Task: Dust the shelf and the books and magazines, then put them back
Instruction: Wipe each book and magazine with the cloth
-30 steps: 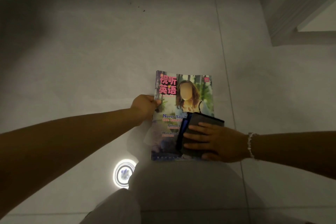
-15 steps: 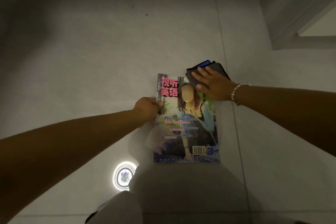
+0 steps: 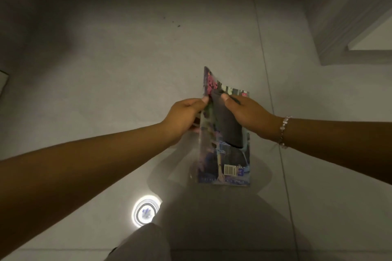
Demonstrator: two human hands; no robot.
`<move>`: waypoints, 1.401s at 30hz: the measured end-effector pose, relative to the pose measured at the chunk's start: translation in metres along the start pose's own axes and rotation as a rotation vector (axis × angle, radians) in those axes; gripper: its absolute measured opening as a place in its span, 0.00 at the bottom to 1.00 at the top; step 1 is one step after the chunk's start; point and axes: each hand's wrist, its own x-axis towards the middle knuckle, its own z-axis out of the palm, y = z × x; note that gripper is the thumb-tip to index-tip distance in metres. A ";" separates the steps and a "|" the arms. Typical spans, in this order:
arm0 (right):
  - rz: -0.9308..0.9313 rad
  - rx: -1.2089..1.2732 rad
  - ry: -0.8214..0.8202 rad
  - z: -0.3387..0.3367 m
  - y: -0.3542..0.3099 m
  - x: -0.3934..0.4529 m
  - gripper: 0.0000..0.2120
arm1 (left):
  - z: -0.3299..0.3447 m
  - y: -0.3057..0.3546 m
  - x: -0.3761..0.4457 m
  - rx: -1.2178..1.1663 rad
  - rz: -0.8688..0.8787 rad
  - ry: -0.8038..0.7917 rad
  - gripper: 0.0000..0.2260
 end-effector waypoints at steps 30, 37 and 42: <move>0.349 0.385 0.139 -0.046 0.035 -0.007 0.11 | -0.038 -0.023 0.002 -0.130 -0.128 0.019 0.11; 0.070 -0.126 0.257 -0.041 0.030 0.004 0.19 | -0.030 -0.037 0.004 -0.121 -0.171 0.010 0.10; -0.081 -0.270 0.208 0.003 0.043 0.009 0.25 | -0.025 -0.056 0.009 -0.030 -0.234 0.059 0.08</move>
